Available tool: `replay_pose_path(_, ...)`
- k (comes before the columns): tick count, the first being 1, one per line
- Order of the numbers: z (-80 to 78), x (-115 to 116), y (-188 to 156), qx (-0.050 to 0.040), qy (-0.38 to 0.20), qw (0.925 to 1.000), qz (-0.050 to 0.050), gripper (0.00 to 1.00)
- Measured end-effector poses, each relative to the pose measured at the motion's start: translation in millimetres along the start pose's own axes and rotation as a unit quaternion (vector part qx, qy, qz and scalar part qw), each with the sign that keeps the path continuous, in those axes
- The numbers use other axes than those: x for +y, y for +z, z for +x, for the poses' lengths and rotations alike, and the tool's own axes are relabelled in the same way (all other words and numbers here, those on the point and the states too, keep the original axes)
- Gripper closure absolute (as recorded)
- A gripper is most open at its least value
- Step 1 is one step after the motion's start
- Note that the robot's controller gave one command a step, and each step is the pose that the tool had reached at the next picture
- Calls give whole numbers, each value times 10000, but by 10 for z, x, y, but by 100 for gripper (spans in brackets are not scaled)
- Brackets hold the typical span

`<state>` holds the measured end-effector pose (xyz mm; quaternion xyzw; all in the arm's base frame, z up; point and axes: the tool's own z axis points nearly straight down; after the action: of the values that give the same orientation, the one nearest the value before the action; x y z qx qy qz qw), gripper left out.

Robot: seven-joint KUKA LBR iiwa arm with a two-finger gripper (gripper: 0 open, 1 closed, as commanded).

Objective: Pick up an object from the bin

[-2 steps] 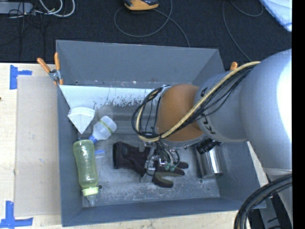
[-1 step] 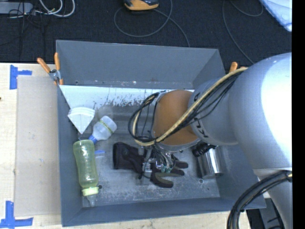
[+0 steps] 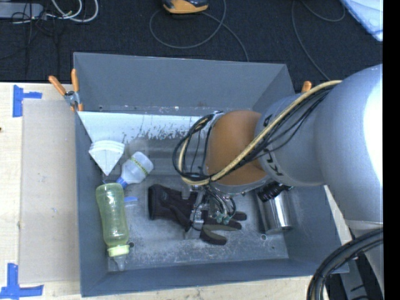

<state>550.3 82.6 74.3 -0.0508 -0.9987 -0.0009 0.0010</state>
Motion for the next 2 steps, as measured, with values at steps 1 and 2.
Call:
replay_pose_path(1, 274, 47, 41, -19, 551, 9985, -8, 100)
replay_pose_path(2, 274, 47, 41, -19, 551, 9985, -8, 100)
